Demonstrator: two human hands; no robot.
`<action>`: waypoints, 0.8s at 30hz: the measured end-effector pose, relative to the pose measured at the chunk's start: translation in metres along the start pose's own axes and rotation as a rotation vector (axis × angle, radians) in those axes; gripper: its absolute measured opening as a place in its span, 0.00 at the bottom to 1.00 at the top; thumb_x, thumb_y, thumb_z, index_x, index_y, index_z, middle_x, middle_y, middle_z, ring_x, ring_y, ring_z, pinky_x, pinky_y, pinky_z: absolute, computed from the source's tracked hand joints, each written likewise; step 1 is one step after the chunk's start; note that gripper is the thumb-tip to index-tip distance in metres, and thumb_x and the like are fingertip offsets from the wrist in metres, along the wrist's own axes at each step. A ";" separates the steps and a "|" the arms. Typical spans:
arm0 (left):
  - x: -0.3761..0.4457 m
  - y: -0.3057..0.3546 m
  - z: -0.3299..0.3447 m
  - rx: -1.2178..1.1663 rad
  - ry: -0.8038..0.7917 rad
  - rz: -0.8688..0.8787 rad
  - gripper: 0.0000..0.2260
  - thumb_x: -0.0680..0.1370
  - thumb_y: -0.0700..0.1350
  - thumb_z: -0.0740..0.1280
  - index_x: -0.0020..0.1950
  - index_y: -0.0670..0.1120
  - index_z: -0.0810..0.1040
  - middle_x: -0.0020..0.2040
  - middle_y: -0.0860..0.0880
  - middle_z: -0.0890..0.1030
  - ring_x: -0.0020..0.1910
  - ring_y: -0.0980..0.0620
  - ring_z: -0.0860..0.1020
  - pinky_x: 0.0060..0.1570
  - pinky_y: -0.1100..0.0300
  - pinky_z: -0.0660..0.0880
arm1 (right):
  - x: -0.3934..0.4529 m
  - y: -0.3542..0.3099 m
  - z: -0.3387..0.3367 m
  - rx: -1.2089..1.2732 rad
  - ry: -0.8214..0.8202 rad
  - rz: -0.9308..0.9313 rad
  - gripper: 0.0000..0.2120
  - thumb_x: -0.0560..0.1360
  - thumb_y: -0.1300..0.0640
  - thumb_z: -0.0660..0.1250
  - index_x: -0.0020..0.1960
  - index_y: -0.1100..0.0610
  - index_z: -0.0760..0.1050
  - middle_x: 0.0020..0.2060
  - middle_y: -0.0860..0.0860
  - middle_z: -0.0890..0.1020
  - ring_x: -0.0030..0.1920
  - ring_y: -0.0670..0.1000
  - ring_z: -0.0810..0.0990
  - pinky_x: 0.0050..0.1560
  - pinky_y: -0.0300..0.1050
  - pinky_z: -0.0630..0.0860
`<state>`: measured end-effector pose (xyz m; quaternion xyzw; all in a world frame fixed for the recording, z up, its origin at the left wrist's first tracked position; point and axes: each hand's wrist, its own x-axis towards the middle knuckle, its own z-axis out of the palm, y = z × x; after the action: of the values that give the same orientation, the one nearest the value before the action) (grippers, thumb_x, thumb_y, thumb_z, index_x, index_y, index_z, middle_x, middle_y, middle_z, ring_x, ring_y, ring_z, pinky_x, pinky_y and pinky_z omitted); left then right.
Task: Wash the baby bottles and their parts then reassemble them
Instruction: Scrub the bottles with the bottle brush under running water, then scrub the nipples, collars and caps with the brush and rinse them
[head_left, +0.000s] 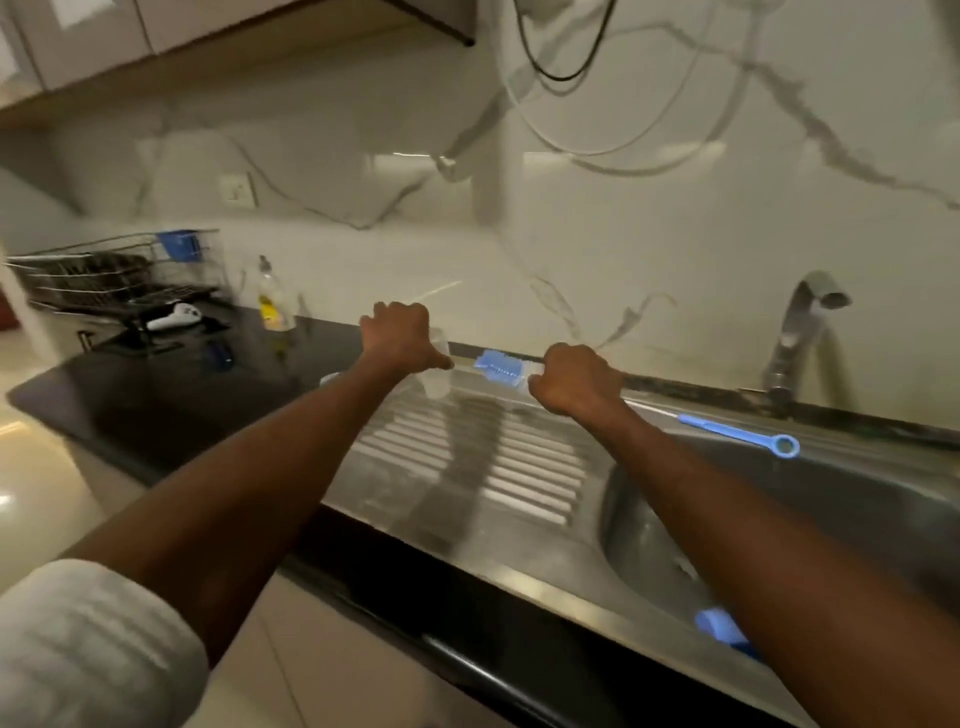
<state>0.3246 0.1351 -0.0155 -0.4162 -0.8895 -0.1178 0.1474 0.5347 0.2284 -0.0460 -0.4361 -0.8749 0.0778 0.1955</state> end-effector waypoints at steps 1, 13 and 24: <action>0.005 -0.017 0.001 0.012 0.006 -0.024 0.33 0.66 0.67 0.76 0.61 0.46 0.76 0.57 0.44 0.79 0.61 0.42 0.74 0.58 0.47 0.72 | 0.007 -0.015 0.008 0.000 -0.003 -0.020 0.15 0.76 0.51 0.65 0.61 0.54 0.76 0.57 0.54 0.80 0.56 0.58 0.80 0.47 0.46 0.70; 0.029 -0.076 0.046 0.141 -0.063 -0.124 0.34 0.63 0.68 0.77 0.61 0.49 0.77 0.57 0.46 0.80 0.60 0.42 0.77 0.58 0.46 0.70 | 0.051 -0.076 0.070 -0.080 0.013 -0.099 0.13 0.75 0.52 0.66 0.58 0.54 0.77 0.53 0.52 0.81 0.54 0.56 0.81 0.46 0.45 0.68; 0.028 -0.072 0.059 0.214 -0.088 -0.137 0.34 0.65 0.66 0.77 0.65 0.49 0.75 0.61 0.44 0.79 0.64 0.41 0.75 0.62 0.42 0.69 | 0.051 -0.055 0.081 -0.065 0.000 -0.116 0.15 0.75 0.49 0.67 0.60 0.53 0.78 0.57 0.52 0.81 0.57 0.56 0.80 0.46 0.45 0.69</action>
<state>0.2423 0.1293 -0.0663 -0.3413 -0.9289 -0.0134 0.1434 0.4333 0.2378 -0.0894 -0.3909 -0.9008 0.0378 0.1853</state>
